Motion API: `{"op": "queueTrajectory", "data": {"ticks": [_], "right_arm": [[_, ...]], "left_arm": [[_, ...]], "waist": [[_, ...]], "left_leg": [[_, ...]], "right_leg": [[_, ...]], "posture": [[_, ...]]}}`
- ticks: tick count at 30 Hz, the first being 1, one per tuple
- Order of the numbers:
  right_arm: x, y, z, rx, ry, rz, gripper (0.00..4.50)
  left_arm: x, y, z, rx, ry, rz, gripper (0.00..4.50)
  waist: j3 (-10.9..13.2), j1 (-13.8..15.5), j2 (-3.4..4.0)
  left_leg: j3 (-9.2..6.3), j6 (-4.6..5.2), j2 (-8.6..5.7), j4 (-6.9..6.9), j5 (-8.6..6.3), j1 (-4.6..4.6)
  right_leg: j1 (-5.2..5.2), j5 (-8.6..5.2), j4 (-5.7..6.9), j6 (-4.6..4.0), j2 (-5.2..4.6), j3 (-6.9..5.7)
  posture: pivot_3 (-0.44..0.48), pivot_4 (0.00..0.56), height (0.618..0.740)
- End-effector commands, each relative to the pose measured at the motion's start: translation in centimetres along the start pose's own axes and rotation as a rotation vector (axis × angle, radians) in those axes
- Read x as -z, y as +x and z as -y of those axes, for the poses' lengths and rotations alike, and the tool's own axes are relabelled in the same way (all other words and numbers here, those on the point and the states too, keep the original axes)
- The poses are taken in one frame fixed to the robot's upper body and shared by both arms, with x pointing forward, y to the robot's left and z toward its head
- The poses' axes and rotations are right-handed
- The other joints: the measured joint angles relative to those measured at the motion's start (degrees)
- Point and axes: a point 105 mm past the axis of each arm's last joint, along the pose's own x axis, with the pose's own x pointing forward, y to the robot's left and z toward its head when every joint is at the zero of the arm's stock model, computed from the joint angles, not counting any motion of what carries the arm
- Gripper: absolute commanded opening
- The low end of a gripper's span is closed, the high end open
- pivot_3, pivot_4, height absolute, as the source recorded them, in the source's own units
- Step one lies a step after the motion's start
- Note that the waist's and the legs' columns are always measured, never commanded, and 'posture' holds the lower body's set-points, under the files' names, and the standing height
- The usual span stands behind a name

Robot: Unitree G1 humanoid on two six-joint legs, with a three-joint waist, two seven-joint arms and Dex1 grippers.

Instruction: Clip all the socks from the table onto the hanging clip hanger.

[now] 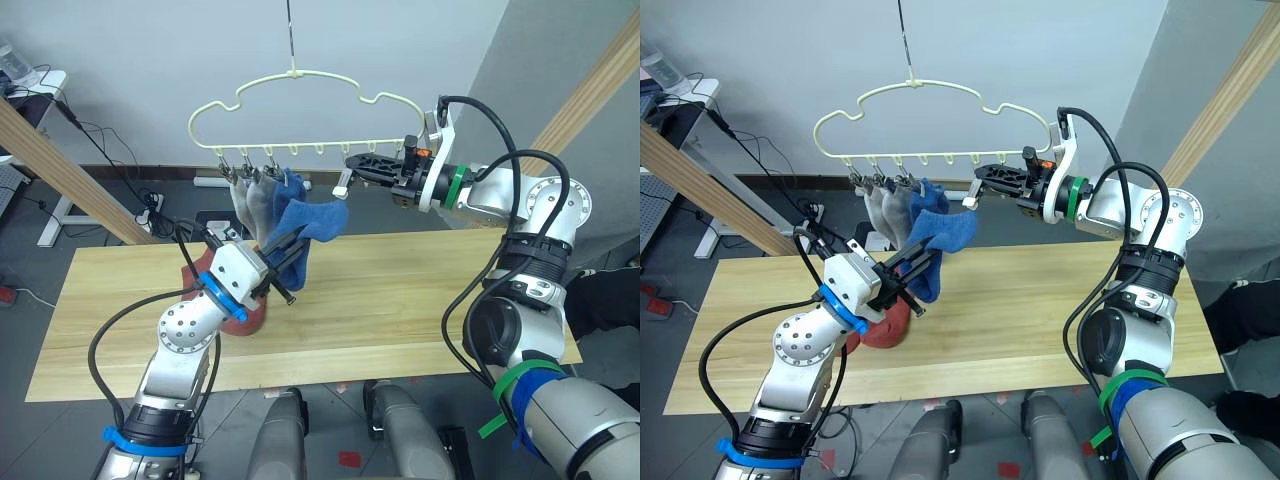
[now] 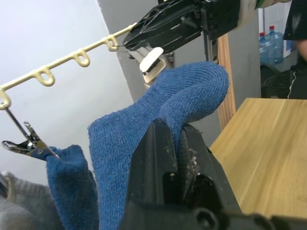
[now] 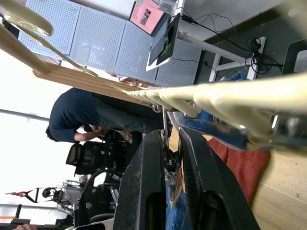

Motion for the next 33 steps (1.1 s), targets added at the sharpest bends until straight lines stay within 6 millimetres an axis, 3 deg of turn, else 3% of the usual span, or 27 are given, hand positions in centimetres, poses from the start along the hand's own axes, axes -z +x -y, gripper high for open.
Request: {"op": "queueTrajectory", "data": {"ticks": [1, 15, 33], "right_arm": [[-0.77, -0.19, -1.07, -0.028, -0.025, 0.020, 0.43], [-1.04, -0.20, -0.49, -0.005, -0.011, 0.029, 0.43], [-0.31, -0.19, -1.49, -0.052, -0.035, -0.016, 0.43]], "left_arm": [[-1.64, 0.01, -0.34, -0.014, 0.031, 0.062, 0.01], [-1.87, 0.23, -0.32, -0.009, 0.031, 0.066, 0.01], [-1.66, 0.63, -0.93, -0.039, 0.010, 0.048, 0.01]], "waist": [[0.00, 0.00, 0.00], [0.02, 0.00, 0.01], [0.09, -0.01, 0.11]], "left_leg": [[0.00, 0.00, 0.00, 0.00, 0.00, 0.00], [0.00, 0.00, 0.00, 0.00, 0.00, -0.01], [0.00, 0.01, 0.01, 0.00, 0.00, -0.02]], "right_leg": [[0.00, 0.00, 0.00, 0.00, 0.00, 0.00], [0.00, -0.01, -0.02, 0.02, 0.00, 0.00], [0.00, -0.02, -0.04, 0.03, 0.01, 0.00]], "posture": [[-0.003, 0.343, 0.740], [-0.004, 0.347, 0.740], [-0.008, 0.342, 0.740]]}}
